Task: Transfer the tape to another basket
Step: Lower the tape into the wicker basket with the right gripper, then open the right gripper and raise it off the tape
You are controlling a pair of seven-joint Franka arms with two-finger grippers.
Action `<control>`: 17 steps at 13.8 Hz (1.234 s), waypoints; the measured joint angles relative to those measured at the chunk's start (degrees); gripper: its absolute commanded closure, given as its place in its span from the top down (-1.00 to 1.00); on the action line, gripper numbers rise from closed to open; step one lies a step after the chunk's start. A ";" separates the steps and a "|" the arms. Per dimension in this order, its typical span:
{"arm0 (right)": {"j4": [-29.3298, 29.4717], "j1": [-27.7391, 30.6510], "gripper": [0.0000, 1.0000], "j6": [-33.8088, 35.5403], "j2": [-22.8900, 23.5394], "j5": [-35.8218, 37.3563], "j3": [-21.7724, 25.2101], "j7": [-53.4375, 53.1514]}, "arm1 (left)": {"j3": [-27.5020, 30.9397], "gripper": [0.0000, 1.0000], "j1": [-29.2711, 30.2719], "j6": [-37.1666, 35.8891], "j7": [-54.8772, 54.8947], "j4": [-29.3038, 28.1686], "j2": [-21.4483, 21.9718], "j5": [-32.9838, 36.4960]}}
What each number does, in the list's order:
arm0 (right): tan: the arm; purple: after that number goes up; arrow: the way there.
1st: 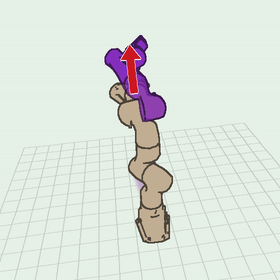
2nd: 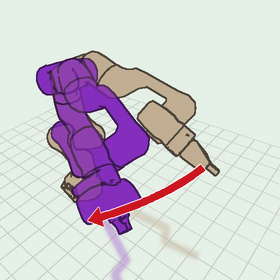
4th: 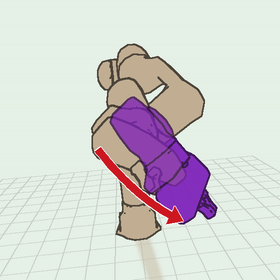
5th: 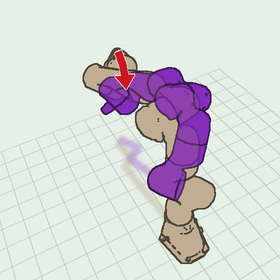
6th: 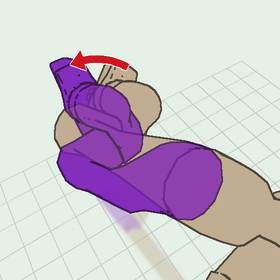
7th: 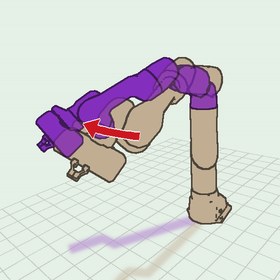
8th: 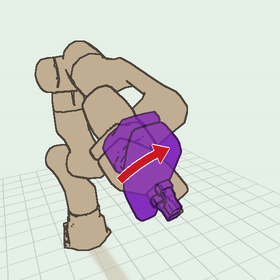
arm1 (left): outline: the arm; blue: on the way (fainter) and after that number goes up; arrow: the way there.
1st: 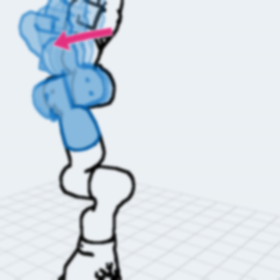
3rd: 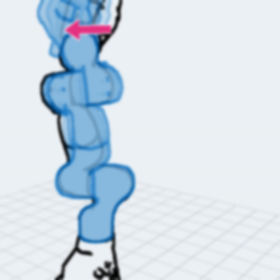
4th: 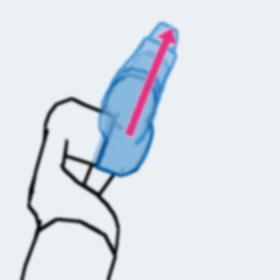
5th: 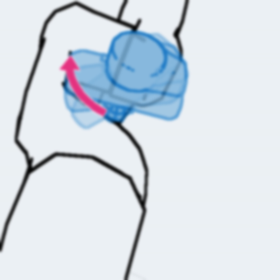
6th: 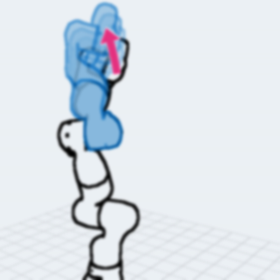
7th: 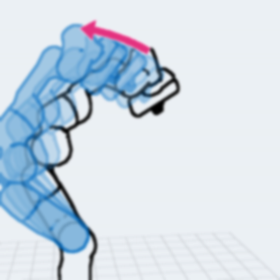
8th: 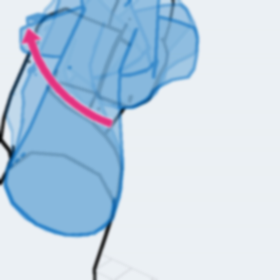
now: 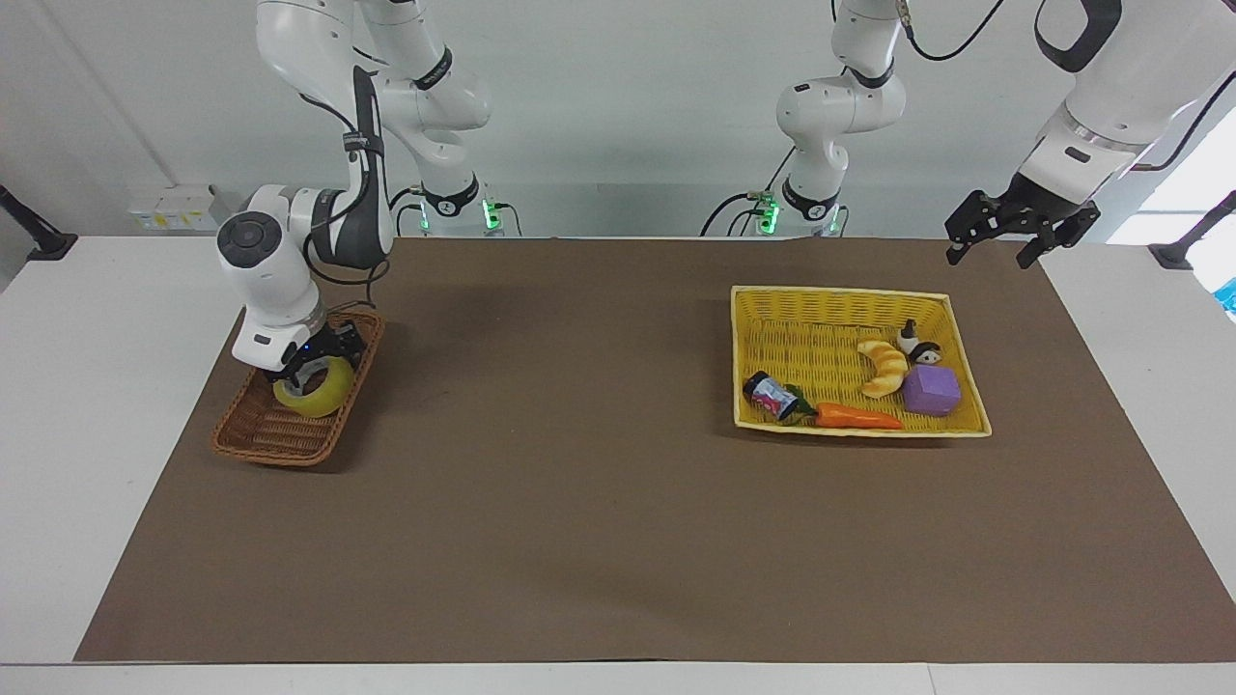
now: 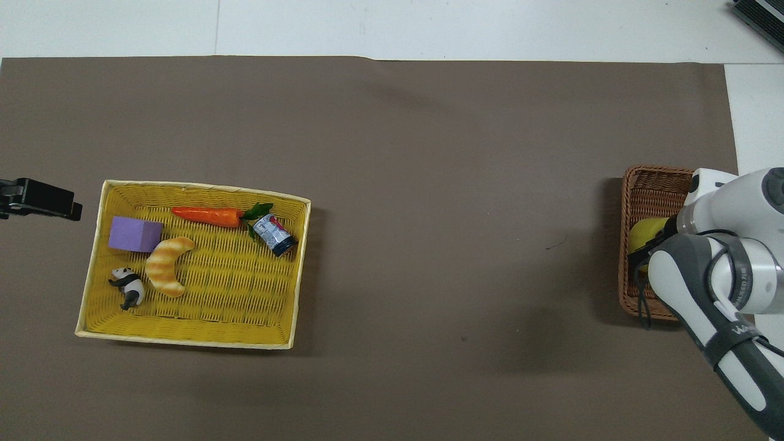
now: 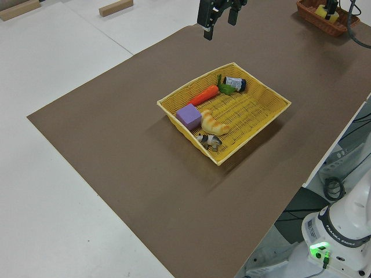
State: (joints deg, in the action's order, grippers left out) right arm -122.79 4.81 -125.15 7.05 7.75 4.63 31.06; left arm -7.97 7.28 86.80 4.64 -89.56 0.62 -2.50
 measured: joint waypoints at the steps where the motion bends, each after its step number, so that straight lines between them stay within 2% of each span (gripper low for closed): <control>1: 0.95 -0.01 1.00 1.96 -0.53 -1.60 -0.02 0.00 | 0.00 1.00 0.00 0.00 0.00 0.00 0.00 0.00; 4: 4.14 -0.01 1.00 8.41 -3.30 -5.17 -0.18 -1.86 | 0.01 1.00 0.00 -0.06 0.00 0.00 0.00 0.00; 8: 4.96 -0.23 1.00 9.95 -8.02 -5.59 -4.14 -14.15 | 0.24 1.00 -0.76 -0.37 0.00 0.00 0.00 0.00; 9: 4.97 -0.29 1.00 10.20 -9.02 -5.60 -5.25 -17.38 | 1.52 1.00 -2.40 -0.43 -0.14 0.00 0.01 0.00; 12: 4.99 -0.60 1.00 11.10 -11.41 -5.59 -8.72 -27.33 | 11.21 1.00 -12.40 -0.47 -0.95 0.02 0.07 0.00; 13: 5.07 -0.72 1.00 11.11 -11.86 -5.59 -9.71 -30.05 | 13.00 1.00 -14.09 -0.47 -0.97 0.03 0.08 0.00; 15: 6.60 -0.75 1.00 12.27 -12.11 -5.59 -10.74 -34.74 | 13.90 1.00 -14.68 -0.47 -0.97 0.06 0.08 0.00; 17: 11.23 -1.50 1.00 17.34 -12.17 -5.60 -10.97 -38.42 | 14.40 1.00 -14.68 -0.47 -0.97 0.07 0.09 0.00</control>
State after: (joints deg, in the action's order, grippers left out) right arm -111.56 3.31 -107.81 -5.12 2.16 -6.34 -7.37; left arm 6.43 -7.40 86.32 3.67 -89.48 0.71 -2.50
